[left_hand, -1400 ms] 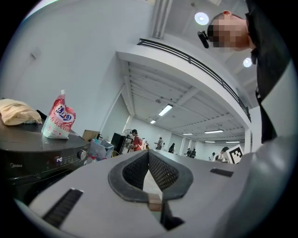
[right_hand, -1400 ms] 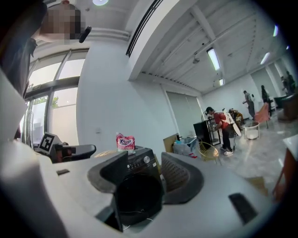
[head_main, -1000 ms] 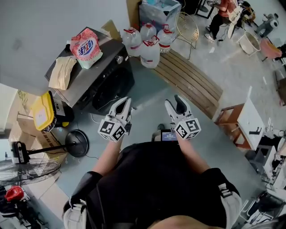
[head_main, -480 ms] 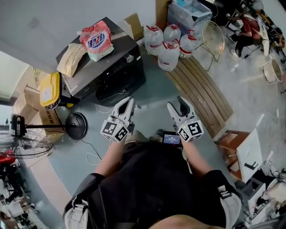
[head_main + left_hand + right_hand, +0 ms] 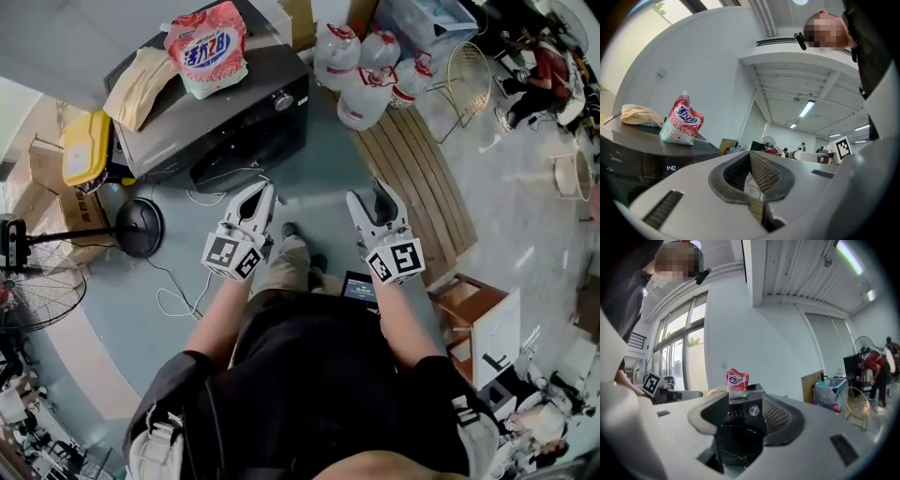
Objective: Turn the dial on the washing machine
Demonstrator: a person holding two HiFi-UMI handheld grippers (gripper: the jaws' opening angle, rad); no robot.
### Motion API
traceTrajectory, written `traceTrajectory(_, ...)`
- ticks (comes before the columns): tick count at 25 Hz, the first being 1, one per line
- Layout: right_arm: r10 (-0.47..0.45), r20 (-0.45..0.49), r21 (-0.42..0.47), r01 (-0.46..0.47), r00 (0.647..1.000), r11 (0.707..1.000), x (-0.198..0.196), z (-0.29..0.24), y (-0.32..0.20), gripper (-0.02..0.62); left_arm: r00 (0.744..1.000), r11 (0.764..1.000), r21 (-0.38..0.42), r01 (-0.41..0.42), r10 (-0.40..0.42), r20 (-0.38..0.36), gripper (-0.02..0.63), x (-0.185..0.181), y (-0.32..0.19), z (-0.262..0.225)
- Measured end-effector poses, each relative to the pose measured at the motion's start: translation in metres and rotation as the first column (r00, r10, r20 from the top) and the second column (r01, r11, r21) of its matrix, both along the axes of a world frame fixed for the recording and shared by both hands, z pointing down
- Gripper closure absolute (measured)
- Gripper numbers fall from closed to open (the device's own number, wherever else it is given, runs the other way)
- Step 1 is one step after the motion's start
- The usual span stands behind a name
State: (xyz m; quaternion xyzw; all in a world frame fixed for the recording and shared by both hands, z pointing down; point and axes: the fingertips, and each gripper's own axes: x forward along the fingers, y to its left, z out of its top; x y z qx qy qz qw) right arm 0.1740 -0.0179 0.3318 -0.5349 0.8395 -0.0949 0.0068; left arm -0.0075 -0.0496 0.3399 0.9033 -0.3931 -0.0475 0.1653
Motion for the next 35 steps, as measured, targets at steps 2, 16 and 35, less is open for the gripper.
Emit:
traceTrajectory(2,-0.010,-0.014,-0.008,0.010,1.000,1.000,-0.006,0.005,-0.018,0.368,1.000,1.000,-0.003,0.024,-0.024,0.000,0.611,-0.008,-0.017,0.009)
traceTrajectory(16,-0.189,-0.011,-0.072,0.188,0.982,0.980,-0.097,0.058,-0.136,0.368,0.997,0.998,-0.006,0.056,-0.056,0.053,0.611,-0.044,-0.106,0.076)
traceTrajectory(35,-0.283,0.050,-0.098,0.287,0.958,0.953,-0.116,0.170,-0.246,0.348,0.989,0.991,-0.023,0.130,-0.128,0.077,0.611,-0.021,-0.158,0.161)
